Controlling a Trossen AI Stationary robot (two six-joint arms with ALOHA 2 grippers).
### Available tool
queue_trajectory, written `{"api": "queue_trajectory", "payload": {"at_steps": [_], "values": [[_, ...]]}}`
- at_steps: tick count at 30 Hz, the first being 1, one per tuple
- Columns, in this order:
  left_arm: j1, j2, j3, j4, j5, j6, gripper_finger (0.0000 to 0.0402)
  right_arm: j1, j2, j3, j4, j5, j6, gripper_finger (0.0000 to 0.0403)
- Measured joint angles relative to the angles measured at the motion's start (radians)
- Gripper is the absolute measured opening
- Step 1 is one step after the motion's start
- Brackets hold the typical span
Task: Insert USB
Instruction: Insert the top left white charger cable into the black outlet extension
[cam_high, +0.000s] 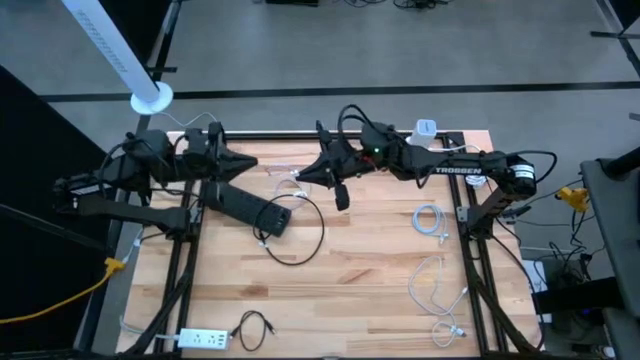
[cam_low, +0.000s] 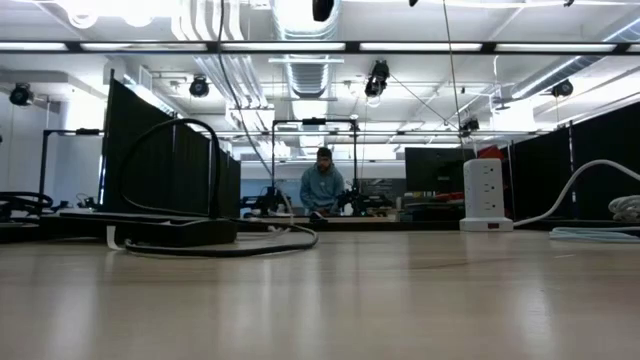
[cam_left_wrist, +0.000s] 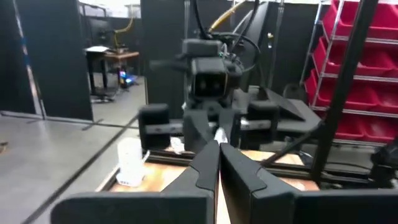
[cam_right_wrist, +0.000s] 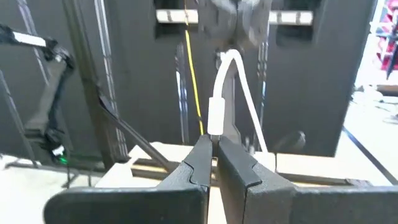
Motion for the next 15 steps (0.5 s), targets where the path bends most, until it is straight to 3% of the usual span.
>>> {"api": "queue_trajectory", "payload": {"at_steps": [7,15], "values": [[-0.019,0.097,-0.001,0.067,0.054,0.006,0.0009,0.0,0.001,0.0,-0.049,0.07,-0.057,0.0],[-0.049,0.198,-0.002,0.066,0.056,0.003,0.0096,0.0,0.001,0.0,-0.066,0.072,-0.057,0.0]]}}
